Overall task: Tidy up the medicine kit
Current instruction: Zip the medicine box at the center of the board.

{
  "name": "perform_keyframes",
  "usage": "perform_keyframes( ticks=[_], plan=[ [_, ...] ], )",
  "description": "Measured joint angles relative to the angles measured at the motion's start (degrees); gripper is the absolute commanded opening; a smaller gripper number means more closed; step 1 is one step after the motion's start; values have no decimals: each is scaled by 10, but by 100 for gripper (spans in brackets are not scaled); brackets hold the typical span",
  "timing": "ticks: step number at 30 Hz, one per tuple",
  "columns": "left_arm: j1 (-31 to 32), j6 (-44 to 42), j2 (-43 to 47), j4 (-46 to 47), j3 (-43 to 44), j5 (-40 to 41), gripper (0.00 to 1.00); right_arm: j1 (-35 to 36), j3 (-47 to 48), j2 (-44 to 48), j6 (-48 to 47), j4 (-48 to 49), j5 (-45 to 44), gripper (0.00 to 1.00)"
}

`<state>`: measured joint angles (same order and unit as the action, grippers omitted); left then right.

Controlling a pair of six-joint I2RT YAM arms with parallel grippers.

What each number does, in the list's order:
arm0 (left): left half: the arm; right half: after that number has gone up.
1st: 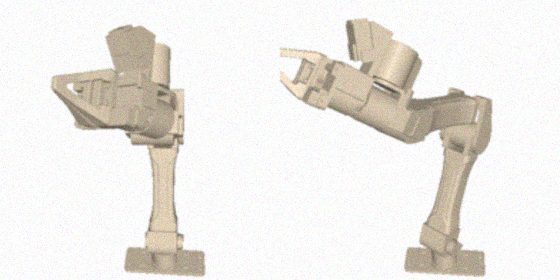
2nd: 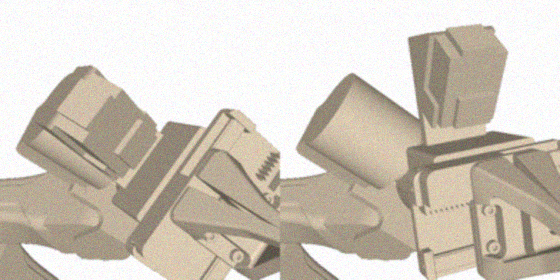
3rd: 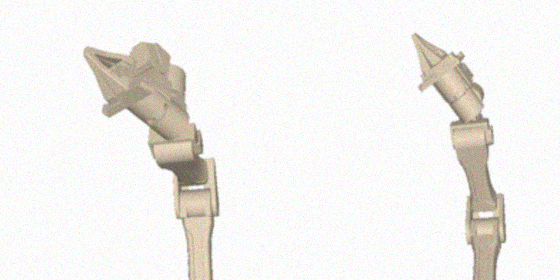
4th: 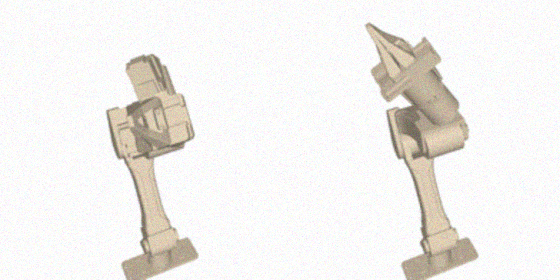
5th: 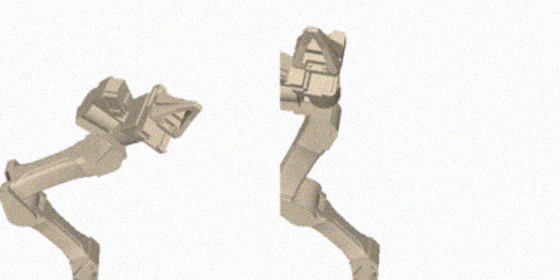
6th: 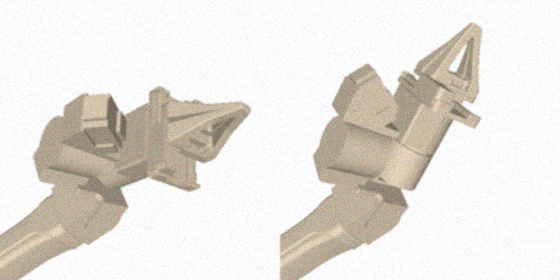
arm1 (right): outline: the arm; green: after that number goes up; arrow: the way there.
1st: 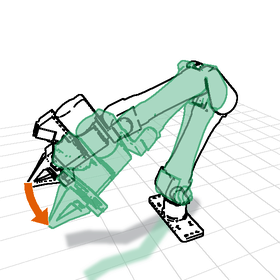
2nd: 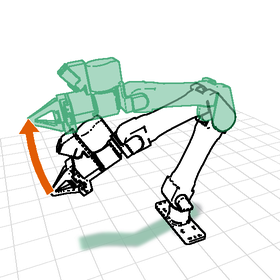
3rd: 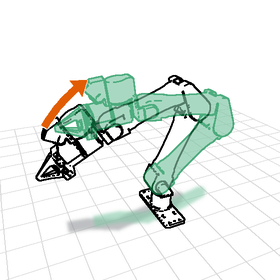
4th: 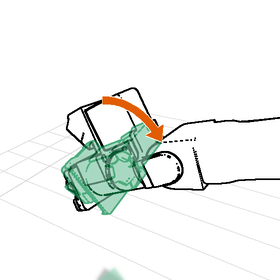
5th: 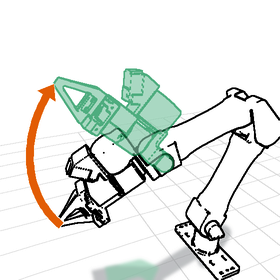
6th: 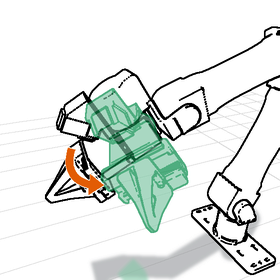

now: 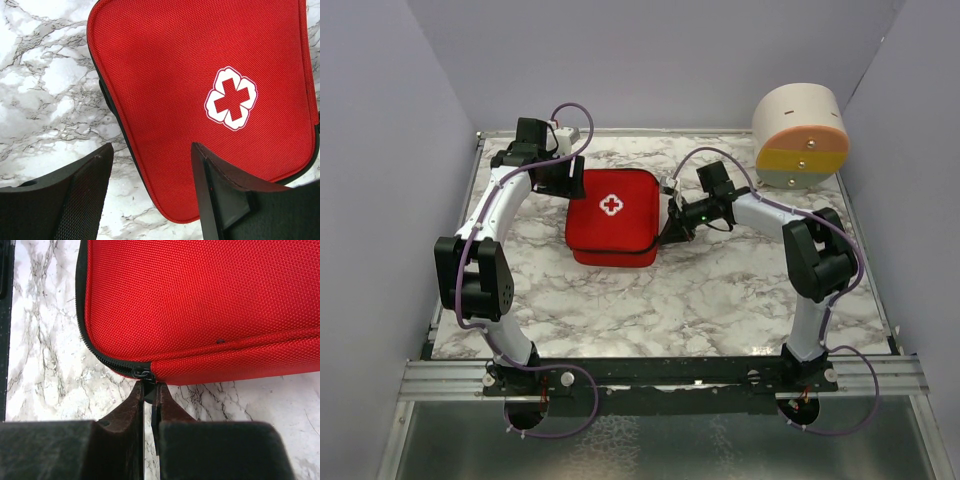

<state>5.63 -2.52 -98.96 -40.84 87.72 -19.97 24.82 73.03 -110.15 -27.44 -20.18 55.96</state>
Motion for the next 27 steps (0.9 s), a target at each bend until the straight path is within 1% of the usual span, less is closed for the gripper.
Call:
perform_keyframes(
  ticks=[6,16,27],
  plan=[
    [0,-3,2,2,-13,0,64,0,0,2,9,-5,-10,1],
    [-7,-9,27,-3,-63,1,64,4,0,27,29,-34,-64,1],
    [-9,-5,46,-10,-90,-1,62,4,2,30,43,-45,-75,1]
  ],
)
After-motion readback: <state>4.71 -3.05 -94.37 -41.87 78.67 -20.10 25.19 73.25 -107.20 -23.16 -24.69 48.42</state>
